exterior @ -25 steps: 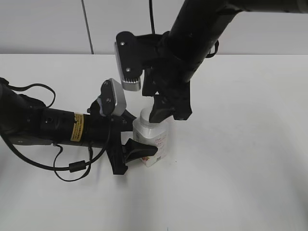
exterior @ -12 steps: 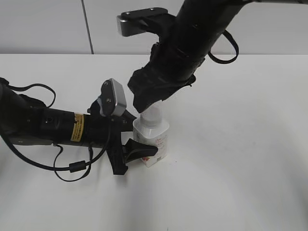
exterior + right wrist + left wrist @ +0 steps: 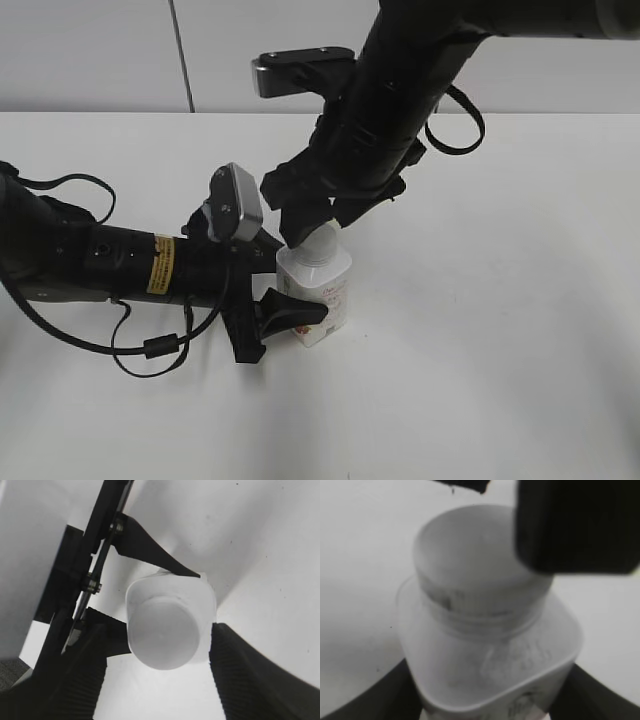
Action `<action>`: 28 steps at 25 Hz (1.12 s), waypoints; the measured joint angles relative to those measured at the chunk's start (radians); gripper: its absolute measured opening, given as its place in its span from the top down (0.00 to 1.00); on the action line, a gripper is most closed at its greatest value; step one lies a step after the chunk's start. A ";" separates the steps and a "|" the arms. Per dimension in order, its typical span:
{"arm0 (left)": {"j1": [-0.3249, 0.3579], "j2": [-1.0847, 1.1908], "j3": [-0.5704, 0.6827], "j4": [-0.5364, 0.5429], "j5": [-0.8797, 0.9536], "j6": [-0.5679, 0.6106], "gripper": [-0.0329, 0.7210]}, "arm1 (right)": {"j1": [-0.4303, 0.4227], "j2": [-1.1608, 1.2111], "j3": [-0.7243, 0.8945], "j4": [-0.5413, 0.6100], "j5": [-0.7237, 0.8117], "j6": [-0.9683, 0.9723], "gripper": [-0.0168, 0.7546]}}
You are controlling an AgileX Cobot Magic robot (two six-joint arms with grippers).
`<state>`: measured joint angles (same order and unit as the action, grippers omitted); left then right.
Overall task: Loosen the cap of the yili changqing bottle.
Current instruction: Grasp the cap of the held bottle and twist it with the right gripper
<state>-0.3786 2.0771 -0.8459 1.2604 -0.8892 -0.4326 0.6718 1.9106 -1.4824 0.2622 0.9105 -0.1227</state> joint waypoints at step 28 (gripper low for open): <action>-0.002 0.000 0.000 0.007 0.000 0.009 0.39 | 0.001 0.038 -0.002 -0.016 0.017 -0.661 0.48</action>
<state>-0.3805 2.0771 -0.8459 1.2671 -0.8892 -0.4232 0.6730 1.9488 -1.4847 0.2457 0.9273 -0.7839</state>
